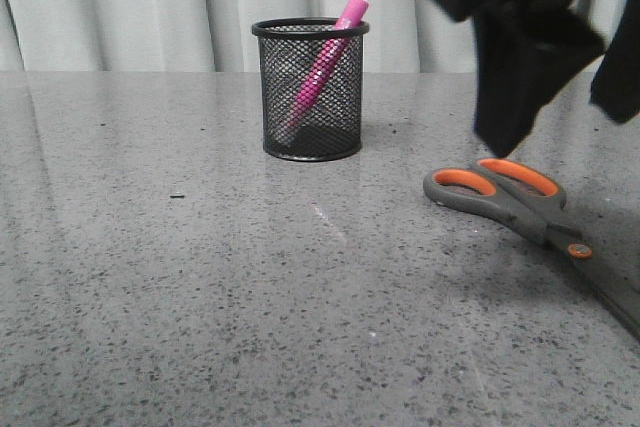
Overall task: Put pen and scissors into bin
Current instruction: 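Lower the right gripper onto the scissors near the pivot and close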
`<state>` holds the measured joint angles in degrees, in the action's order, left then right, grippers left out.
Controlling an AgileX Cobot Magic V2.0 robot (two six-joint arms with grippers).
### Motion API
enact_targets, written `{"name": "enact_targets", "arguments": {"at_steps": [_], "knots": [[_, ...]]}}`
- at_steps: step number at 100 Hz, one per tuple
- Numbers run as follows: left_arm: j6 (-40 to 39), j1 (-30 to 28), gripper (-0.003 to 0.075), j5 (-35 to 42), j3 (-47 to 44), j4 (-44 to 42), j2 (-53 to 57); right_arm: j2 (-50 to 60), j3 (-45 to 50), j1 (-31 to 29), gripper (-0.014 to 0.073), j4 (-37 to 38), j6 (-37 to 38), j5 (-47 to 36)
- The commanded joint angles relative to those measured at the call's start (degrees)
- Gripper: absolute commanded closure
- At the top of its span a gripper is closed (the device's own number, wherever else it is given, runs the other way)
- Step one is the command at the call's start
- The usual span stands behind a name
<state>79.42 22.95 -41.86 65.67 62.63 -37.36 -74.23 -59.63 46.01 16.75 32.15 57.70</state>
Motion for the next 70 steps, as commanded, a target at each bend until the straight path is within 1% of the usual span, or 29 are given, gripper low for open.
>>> {"name": "enact_targets", "arguments": {"at_steps": [1, 11, 18, 22, 32, 37, 58, 70], "knots": [[-3.8, 0.8, 0.0421, 9.4, -2.6, 0.3, 6.1, 0.8, -2.1, -2.5, 0.0114, -2.0, -0.7, -1.8], [-3.8, 0.8, 0.0468, 11.1, -6.8, -3.0, 12.4, 0.8, -2.1, -5.9, 0.0114, -4.4, -1.0, -1.1], [-3.8, 0.8, 0.0496, 11.0, -9.3, -4.6, 15.7, 0.8, -1.9, -8.4, 0.0114, -6.7, -3.2, -1.5], [-4.2, 0.8, 0.0498, 10.9, -10.2, -4.6, 16.6, 0.8, -1.9, -9.9, 0.0114, -8.6, -4.8, -2.4], [-8.8, 0.8, 0.0498, 10.6, -11.5, -4.6, 17.6, 0.3, -0.4, -12.9, 0.0115, -16.3, -9.4, -5.5], [-9.8, 0.8, 0.0498, 10.1, -11.5, -4.6, 17.6, 0.0, 0.6, -13.5, 0.0115, -18.3, -10.5, -5.6], [-9.8, 0.8, 0.0498, 10.0, -11.5, -4.5, 17.4, -2.7, 4.0, -13.8, 0.0115, -17.3, -10.6, -4.9], [-9.8, 0.8, 0.0498, 10.0, -11.5, -4.5, 17.4, -4.9, 4.7, -13.8, 0.0115, -17.2, -10.6, -7.3]]}}
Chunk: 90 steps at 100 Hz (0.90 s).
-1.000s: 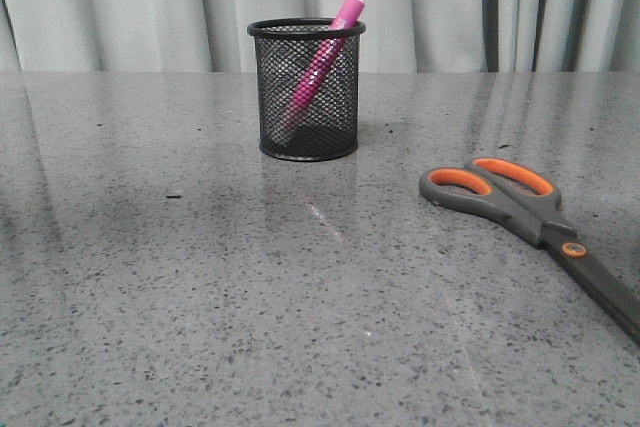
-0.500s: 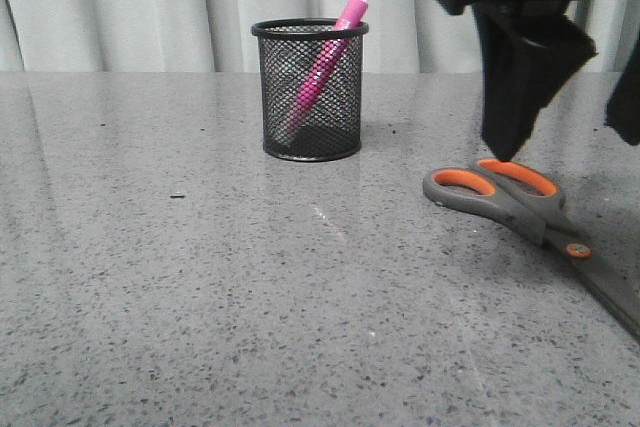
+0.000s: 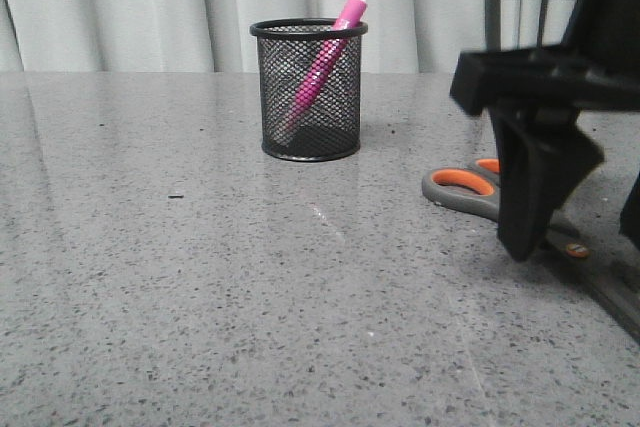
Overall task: Put pen and scissors into bin
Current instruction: 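Lower the right gripper onto the scissors near the pivot and close, then lift the scissors upright with the right gripper over the mesh cup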
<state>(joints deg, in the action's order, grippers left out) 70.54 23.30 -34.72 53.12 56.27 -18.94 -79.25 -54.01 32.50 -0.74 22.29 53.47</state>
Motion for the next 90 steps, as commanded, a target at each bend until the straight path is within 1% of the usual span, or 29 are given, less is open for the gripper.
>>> {"name": "enact_targets", "arguments": {"at_steps": [1, 13, 28, 33, 38, 45, 52, 53, 54, 56, 59, 62, 72, 78, 90], "knots": [[-0.9, 0.5, 0.0498, 2.9, 1.1, 1.9, -1.0, 0.0, -0.9, -0.3, 0.0115, 0.3, -0.7, -3.2], [-0.9, 0.5, 0.0498, 2.9, 1.1, 2.0, -1.0, -2.3, -0.9, -0.4, 0.0115, 0.3, -0.7, -5.4], [-0.9, 0.5, 0.0498, 2.9, 1.1, 2.4, -1.0, -5.9, -1.1, -0.4, 0.0119, 0.7, -0.7, -5.0], [-0.9, 0.5, 0.0498, 2.9, 1.0, 2.4, -1.0, -6.9, -1.4, -0.4, 0.0137, 1.0, -0.7, -4.5], [-0.9, 0.5, 0.0498, 2.9, 1.0, 2.4, -1.0, -7.8, -1.4, -0.4, 0.0179, 1.4, -0.7, -3.8], [-0.9, 0.5, 0.0498, 2.9, 1.0, 2.4, -1.0, -9.1, -1.4, -0.4, 0.0277, 2.7, -0.8, -2.1], [-0.9, 0.5, 0.0498, 2.9, 1.0, 2.4, -1.0, -10.1, -1.4, -0.4, 0.0414, 4.4, -1.4, -0.3], [-0.9, 0.5, 0.0498, 2.9, 1.0, 2.4, -1.0, -10.1, -1.4, -0.4, 0.0463, 4.8, -1.4, -0.1], [-0.9, 0.5, 0.0498, 2.9, 1.0, 2.4, -1.0, -10.2, -1.4, -0.4, 0.0463, 5.0, -1.4, 0.0], [-0.9, 0.5, 0.0498, 2.9, 1.0, 2.4, -1.0, -10.2, -1.4, -0.4, 0.0531, 5.8, -1.4, 0.2], [-0.9, 0.5, 0.0498, 2.9, 1.0, 2.4, -1.0, -10.2, -1.4, -0.4, 0.0585, 6.5, -1.6, 0.2], [-0.9, 0.5, 0.0498, 2.9, 1.0, 2.4, -1.0, -10.0, -1.4, -0.4, 0.0671, 7.3, -1.7, 0.2], [-0.9, 0.5, 0.0498, 2.9, 1.0, 2.4, -1.0, -7.8, -1.6, -0.4, 0.0663, 9.9, -1.7, -0.4], [-0.9, 0.5, 0.0498, 2.9, 1.0, 2.4, -1.0, -5.1, -2.9, -0.4, 0.0663, 10.5, -1.7, 1.3], [-0.9, 0.5, 0.0498, 2.8, 1.0, 2.4, -1.0, 2.3, -8.6, -0.4, 0.0663, 10.6, -1.7, 4.2]]}}
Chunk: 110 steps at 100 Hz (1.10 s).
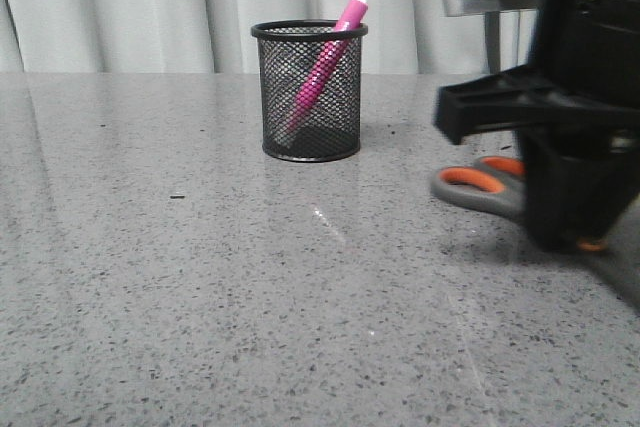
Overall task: Put pen and scissors into bin
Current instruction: 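Lift the scissors upright with the right gripper over the mesh cup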
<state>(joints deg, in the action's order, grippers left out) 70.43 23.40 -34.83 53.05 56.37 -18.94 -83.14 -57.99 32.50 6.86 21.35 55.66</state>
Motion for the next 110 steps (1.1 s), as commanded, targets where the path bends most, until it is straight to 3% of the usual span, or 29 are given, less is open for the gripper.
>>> {"name": "enact_targets", "arguments": {"at_steps": [1, 18, 38, 60, 71, 81, 110], "knots": [[-0.8, 0.4, 0.0498, 2.8, 1.1, 2.3, -1.0, 7.1, -5.0, -0.3, 0.0663, 2.9, -0.7, 2.0], [-0.8, 0.4, 0.0498, 2.8, 1.1, 2.3, -1.3, 13.6, -16.8, 0.9, 0.066, 2.5, -0.7, -5.2], [-0.8, 0.4, 0.0498, 3.7, 1.1, 2.3, -2.0, 10.8, -19.5, 1.4, 0.066, 3.8, -0.9, -34.4], [-0.8, 0.4, 0.0499, 1.7, 1.1, 2.4, -2.1, -0.2, -19.5, 1.0, 0.0666, 14.6, -0.9, -58.3], [-0.8, 0.4, 0.0499, -0.3, 1.1, 2.4, -2.1, -5.7, -19.5, 0.0, 0.0666, 15.3, -0.9, -68.2], [-0.8, 0.4, 0.0499, -2.4, 1.1, 2.5, -2.1, -9.8, -19.5, -1.6, 0.0666, 15.3, -0.9, -71.7], [-0.8, 0.4, 0.0499, -6.1, 1.1, 3.0, -2.1, -16.0, -19.5, -2.8, 0.0666, 14.0, -0.9, -71.6]]}}
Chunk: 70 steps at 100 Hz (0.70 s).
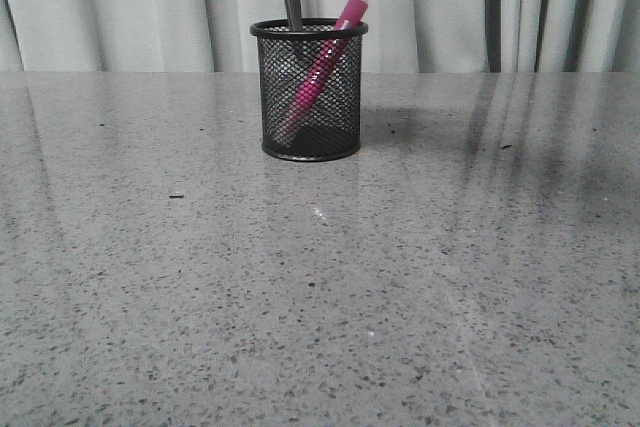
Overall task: Put pen and scissors into bin
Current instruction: 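Lift the scissors upright with the right gripper over the mesh cup, then lower the scissors blades-first into the cup and open the right gripper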
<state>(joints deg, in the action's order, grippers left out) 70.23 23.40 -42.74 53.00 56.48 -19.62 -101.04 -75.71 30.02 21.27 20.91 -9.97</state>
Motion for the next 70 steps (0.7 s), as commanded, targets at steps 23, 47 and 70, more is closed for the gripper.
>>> {"name": "enact_targets", "arguments": {"at_steps": [23, 47, 70], "knots": [[-0.6, 0.4, 0.0499, 2.0, 1.1, 2.8, -1.4, 1.2, 1.7, -0.2, 0.0666, -0.4, -0.4, -6.5], [-0.6, 0.4, 0.0499, 2.0, 1.1, 2.8, -1.4, 1.2, 3.9, -0.4, 0.0666, -1.2, -0.3, -6.4], [-0.6, 0.4, 0.0499, 1.1, 1.1, 2.8, -1.4, 1.5, 3.9, -0.4, 0.0622, -3.3, 0.2, -6.8]]}}
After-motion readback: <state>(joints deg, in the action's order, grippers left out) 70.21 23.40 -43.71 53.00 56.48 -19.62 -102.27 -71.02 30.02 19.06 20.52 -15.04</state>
